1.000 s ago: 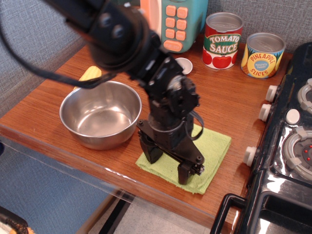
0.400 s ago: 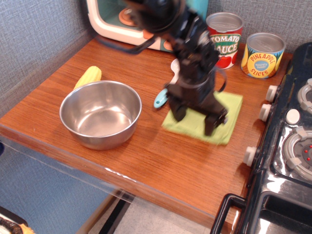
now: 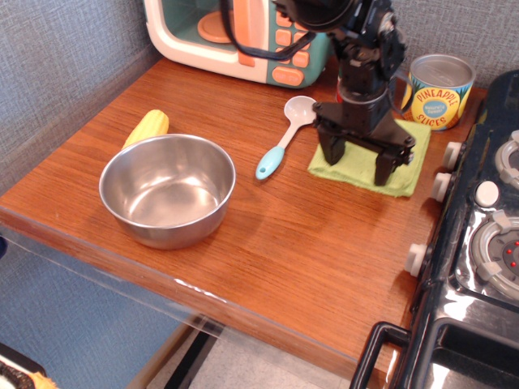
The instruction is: Move the cloth up the table towards the cans.
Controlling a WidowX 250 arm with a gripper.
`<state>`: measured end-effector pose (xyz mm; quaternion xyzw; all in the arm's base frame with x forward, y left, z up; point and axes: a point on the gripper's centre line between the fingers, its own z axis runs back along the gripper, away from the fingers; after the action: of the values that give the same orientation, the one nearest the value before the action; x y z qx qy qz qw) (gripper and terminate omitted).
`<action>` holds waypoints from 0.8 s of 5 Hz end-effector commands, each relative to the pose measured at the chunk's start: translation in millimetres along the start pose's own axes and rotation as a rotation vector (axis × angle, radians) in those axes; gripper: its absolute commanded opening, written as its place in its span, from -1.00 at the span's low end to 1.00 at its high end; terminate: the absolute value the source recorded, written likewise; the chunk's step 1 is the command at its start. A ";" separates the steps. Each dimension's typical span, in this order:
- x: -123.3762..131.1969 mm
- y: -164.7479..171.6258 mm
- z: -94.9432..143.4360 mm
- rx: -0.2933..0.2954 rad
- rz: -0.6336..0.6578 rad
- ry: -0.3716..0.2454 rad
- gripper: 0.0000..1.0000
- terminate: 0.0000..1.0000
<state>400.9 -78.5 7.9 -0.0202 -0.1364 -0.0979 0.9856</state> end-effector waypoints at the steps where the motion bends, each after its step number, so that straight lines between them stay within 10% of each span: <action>1: 30.4 -8.8 45.1 0.012 0.033 -0.076 1.00 -1.00; 3: 53.3 -18.0 118.8 0.034 -0.035 -0.179 1.00 -1.00; 4: 33.7 -9.8 120.1 0.039 -0.042 -0.096 1.00 -1.00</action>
<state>396.8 -88.1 102.3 0.0005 -0.1516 -0.1214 0.9810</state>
